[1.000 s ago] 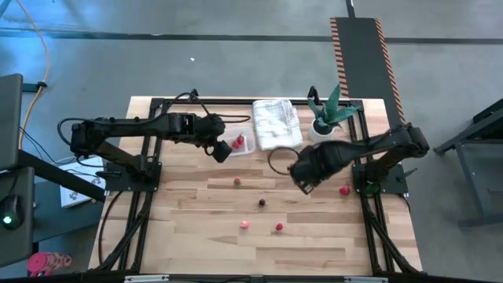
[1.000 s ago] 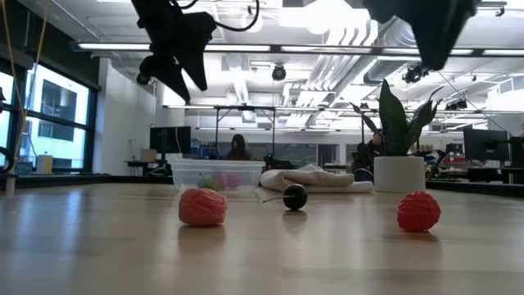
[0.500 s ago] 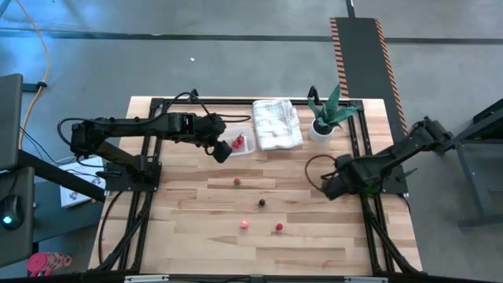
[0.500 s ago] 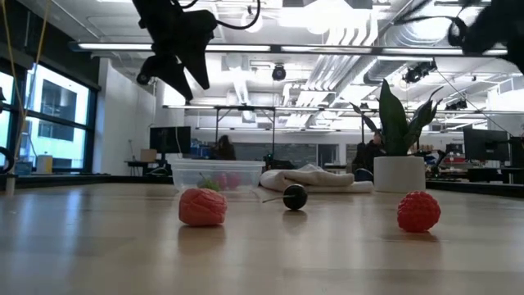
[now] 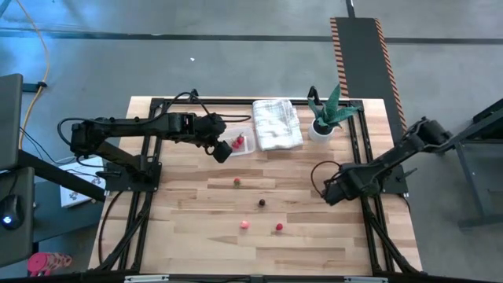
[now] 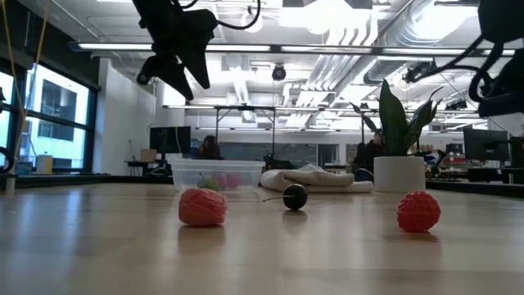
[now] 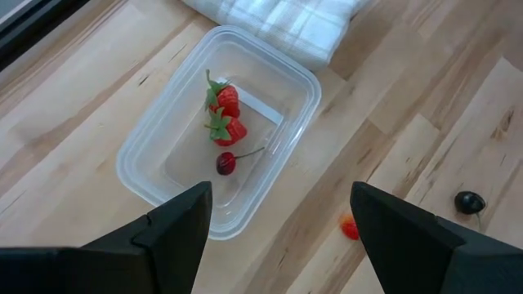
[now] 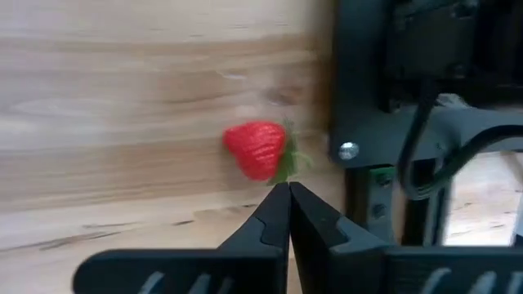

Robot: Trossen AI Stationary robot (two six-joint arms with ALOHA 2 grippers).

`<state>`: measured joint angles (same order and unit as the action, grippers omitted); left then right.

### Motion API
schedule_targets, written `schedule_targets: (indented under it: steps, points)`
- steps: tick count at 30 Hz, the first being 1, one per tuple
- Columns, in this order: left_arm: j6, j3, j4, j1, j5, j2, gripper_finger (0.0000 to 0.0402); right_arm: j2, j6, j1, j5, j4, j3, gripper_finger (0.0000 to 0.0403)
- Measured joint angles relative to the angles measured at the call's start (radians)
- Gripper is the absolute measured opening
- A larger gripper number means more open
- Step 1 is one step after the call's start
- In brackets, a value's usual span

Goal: Pick and placing Produce into tupperware
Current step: Put the red strawberry into the transparent bin

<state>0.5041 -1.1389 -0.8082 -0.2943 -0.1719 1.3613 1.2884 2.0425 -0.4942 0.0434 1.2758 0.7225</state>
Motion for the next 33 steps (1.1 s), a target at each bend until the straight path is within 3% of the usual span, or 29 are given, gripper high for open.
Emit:
schedule_targets:
  steps: [7, 15, 24, 26, 33]
  points:
    - [0.000, 0.000, 0.000, 0.000, 0.000, 0.000, 0.0282, 0.084, 0.044, 0.010, 0.109, -0.033, -0.015, 0.0000]
    - [-0.014, 0.000, 0.000, 0.000, 0.008, 0.000, 0.0282, 0.216, 0.044, 0.022, 0.113, -0.088, -0.018, 0.0000]
    - [-0.030, 0.000, -0.002, 0.000, 0.010, 0.000, 0.0282, 0.263, 0.018, 0.071, -0.059, -0.300, -0.007, 0.0000]
    - [-0.030, 0.000, -0.002, 0.000, 0.020, 0.000, 0.0282, 0.263, 0.018, 0.077, -0.088, -0.254, 0.032, 0.0000]
    - [-0.041, 0.000, -0.002, 0.000, 0.025, 0.000, 0.0282, 0.259, 0.001, 0.076, -0.066, 0.224, 0.176, 0.0000]
